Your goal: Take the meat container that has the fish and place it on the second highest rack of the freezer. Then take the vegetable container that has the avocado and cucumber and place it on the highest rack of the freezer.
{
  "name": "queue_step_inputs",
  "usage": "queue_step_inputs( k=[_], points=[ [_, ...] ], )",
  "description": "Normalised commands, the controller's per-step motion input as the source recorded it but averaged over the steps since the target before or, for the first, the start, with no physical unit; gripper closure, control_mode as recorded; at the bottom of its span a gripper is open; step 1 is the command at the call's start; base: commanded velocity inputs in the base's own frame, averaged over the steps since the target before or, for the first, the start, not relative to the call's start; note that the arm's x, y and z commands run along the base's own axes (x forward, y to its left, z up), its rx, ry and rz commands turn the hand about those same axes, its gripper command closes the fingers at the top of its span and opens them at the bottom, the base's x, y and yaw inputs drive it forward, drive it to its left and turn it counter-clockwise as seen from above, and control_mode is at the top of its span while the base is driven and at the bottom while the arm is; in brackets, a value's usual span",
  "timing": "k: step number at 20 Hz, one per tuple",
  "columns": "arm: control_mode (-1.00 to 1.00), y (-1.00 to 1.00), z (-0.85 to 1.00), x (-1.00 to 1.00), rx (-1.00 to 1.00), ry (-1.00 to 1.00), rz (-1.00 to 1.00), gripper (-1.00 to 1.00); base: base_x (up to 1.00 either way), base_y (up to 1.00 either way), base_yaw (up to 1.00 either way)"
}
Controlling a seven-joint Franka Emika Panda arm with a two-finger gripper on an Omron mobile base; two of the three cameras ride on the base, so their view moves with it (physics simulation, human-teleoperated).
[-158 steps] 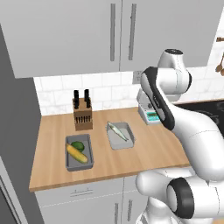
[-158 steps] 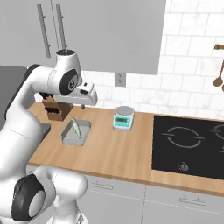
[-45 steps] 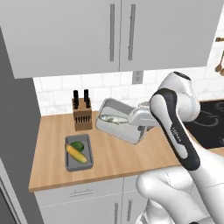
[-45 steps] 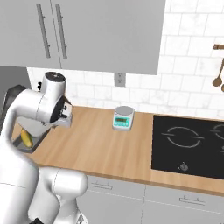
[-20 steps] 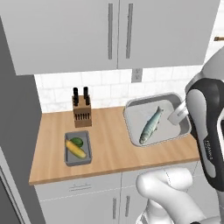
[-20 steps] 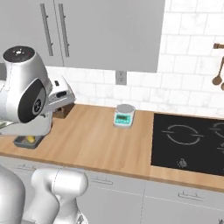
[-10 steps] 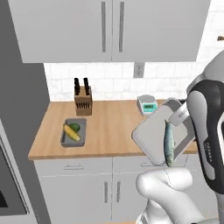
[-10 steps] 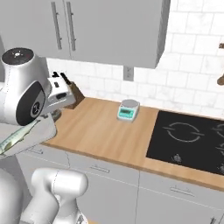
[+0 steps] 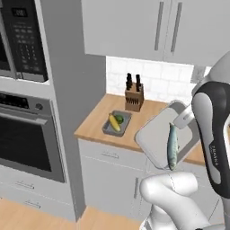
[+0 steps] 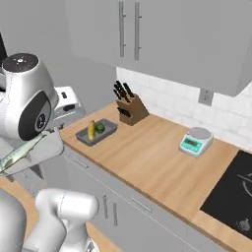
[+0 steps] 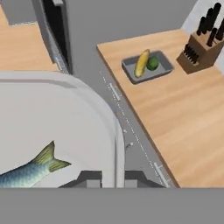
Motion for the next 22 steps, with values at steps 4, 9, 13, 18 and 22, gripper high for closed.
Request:
queue_step_inputs(
  k=[4, 9, 13, 18, 22],
  points=[
    [1.0, 0.0, 0.0, 0.0, 0.0, 0.0, 0.0, 1.0, 0.0, 0.04, 0.69],
    [1.0, 0.0, 0.0, 0.0, 0.0, 0.0, 0.0, 1.0, 0.0, 0.27, 0.58],
    [1.0, 0.0, 0.0, 0.0, 0.0, 0.0, 0.0, 1.0, 0.06, 0.49, 0.29],
    [1.0, 0.0, 0.0, 0.0, 0.0, 0.0, 0.0, 1.0, 0.04, 0.83, 0.37],
    [1.0, 0.0, 0.0, 0.0, 0.0, 0.0, 0.0, 1.0, 0.12, 0.93, 0.46]
  ],
)
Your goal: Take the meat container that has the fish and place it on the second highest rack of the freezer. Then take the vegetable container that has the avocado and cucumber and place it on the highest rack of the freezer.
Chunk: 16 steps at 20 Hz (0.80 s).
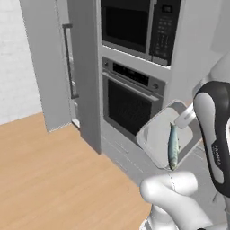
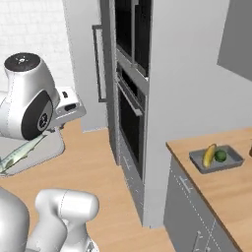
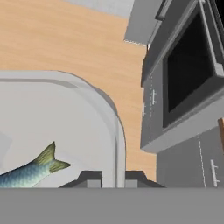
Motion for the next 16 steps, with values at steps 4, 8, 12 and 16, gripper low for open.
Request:
queue_step_inputs(
  k=[4, 8, 12, 16],
  points=[
    [1.0, 0.0, 0.0, 0.0, 0.0, 0.0, 0.0, 1.0, 0.3, 0.78, 0.47],
    [1.0, 0.0, 0.0, 0.0, 0.0, 0.0, 0.0, 1.0, 1.0, 0.46, 0.11],
    [1.0, 0.0, 0.0, 0.0, 0.0, 0.0, 0.0, 1.0, 1.0, 0.28, 0.0],
    [1.0, 0.0, 0.0, 0.0, 0.0, 0.0, 0.0, 1.0, 1.0, 0.72, -0.04]
  ],
)
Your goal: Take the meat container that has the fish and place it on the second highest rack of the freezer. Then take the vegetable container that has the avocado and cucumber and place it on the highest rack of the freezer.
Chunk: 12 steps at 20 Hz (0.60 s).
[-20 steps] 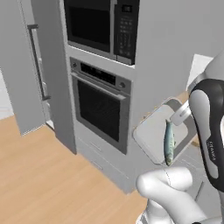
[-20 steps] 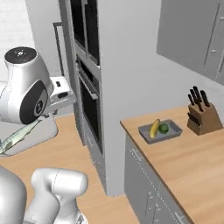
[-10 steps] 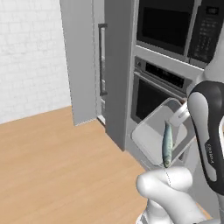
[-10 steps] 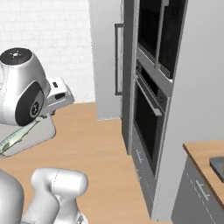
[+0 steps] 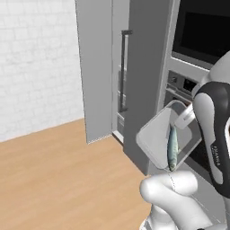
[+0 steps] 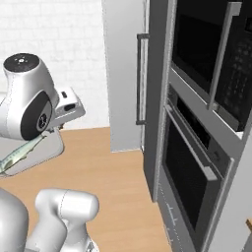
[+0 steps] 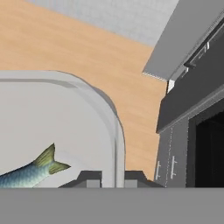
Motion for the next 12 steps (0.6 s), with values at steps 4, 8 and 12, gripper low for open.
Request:
queue_step_inputs(
  k=[4, 8, 12],
  points=[
    [1.0, 0.0, 0.0, 0.0, 0.0, 0.0, 0.0, 1.0, 1.0, 0.72, -0.25],
    [1.0, 0.0, 0.0, 0.0, 0.0, 0.0, 0.0, 1.0, 1.0, 0.7, -0.29],
    [1.0, 0.0, 0.0, 0.0, 0.0, 0.0, 0.0, 1.0, 1.0, 0.67, -0.31]
  ],
)
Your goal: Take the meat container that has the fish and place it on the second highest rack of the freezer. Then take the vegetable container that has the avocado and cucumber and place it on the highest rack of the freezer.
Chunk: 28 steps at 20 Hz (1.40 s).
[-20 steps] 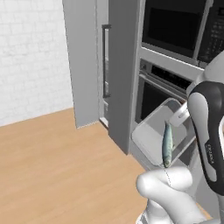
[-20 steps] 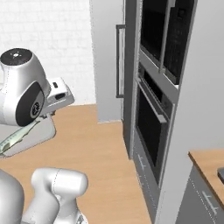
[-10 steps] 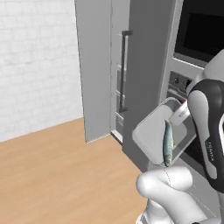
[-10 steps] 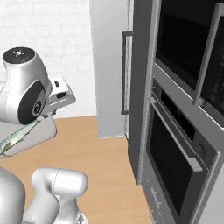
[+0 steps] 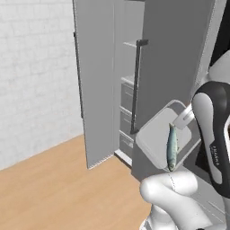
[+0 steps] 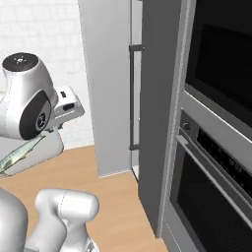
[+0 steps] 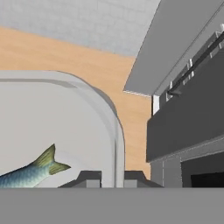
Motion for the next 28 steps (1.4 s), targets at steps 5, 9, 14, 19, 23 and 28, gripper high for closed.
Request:
queue_step_inputs(
  k=[5, 9, 14, 19, 23, 28],
  points=[
    [1.0, 0.0, 0.0, 0.0, 0.0, 0.0, 0.0, 1.0, 0.68, 0.66, -0.38],
    [1.0, 0.0, 0.0, 0.0, 0.0, 0.0, 0.0, 1.0, 0.43, 0.67, -0.41],
    [1.0, 0.0, 0.0, 0.0, 0.0, 0.0, 0.0, 1.0, 0.05, 0.38, -0.52],
    [1.0, 0.0, 0.0, 0.0, 0.0, 0.0, 0.0, 1.0, 0.0, 0.35, -0.64],
    [1.0, 0.0, 0.0, 0.0, 0.0, 0.0, 0.0, 1.0, 0.04, 0.66, -0.63],
    [1.0, 0.0, 0.0, 0.0, 0.0, 0.0, 0.0, 1.0, 0.03, 0.83, -0.62]
  ],
)
